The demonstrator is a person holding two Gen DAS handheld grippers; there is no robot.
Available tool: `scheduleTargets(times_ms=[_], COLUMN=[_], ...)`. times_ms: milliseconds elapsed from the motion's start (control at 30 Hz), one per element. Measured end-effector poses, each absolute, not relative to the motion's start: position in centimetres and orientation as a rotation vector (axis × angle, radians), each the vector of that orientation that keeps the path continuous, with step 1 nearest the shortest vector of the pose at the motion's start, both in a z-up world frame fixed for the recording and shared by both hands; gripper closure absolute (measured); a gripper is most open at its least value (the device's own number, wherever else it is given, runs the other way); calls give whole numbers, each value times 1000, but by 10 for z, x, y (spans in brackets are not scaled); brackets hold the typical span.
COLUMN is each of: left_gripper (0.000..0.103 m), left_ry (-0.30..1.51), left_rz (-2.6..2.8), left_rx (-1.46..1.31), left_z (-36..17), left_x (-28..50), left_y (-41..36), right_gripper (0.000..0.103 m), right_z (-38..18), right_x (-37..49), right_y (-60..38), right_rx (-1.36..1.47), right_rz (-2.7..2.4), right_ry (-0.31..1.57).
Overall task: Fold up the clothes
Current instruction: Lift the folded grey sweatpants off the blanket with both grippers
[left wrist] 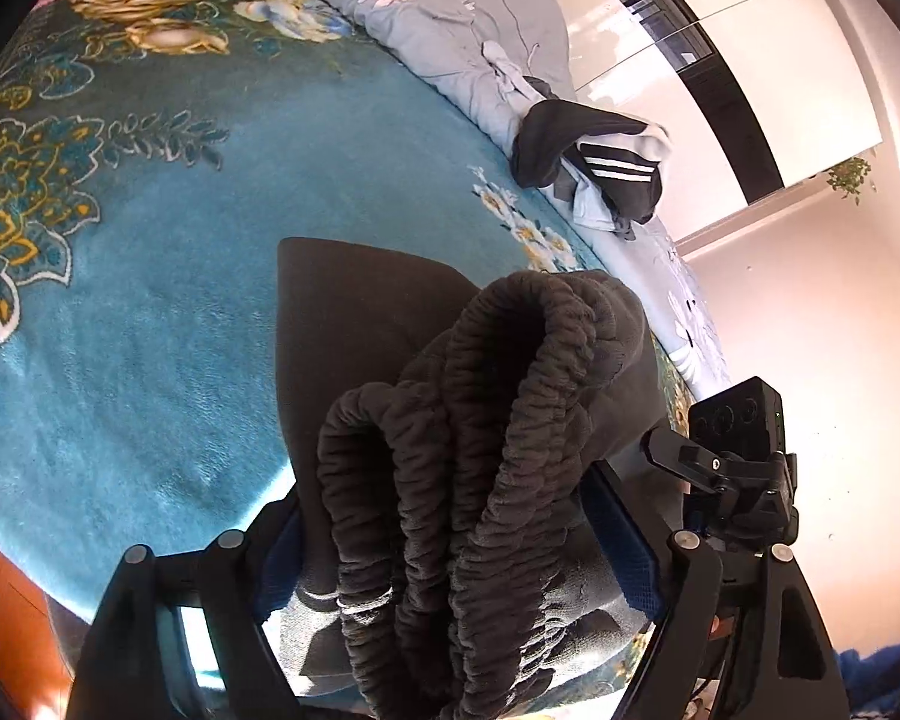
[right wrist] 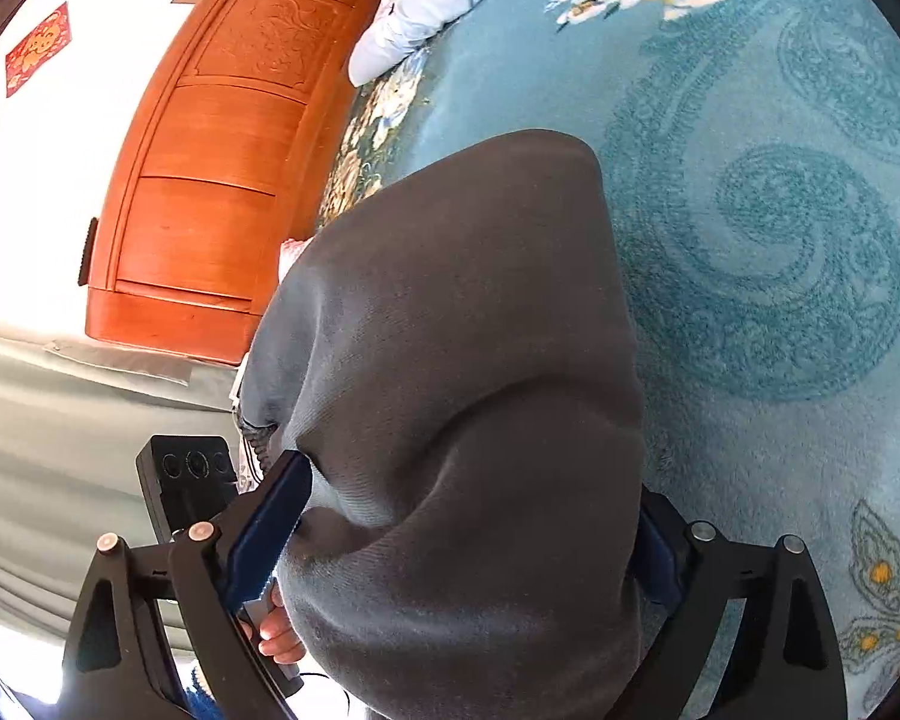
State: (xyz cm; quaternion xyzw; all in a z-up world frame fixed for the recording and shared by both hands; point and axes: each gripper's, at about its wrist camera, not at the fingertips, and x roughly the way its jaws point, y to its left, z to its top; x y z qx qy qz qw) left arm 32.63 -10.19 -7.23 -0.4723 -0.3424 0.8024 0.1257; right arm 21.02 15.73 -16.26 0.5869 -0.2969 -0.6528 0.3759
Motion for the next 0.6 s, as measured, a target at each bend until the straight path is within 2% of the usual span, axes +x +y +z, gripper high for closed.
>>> scheduleTargets(times_ms=[267, 600], left_gripper=[18, 18], left_ry=[-816, -549], left_rz=[2301, 2023], left_rx=[-1269, -1135], left_z=[7, 100], left_x=[316, 251], left_y=[-19, 197], right_gripper=[9, 9], right_z=[-101, 20], right_x=[221, 247], right_y=[226, 430], right_rx=[1382, 1271], right_rz=[-1682, -1948], right_ry=[-787, -832])
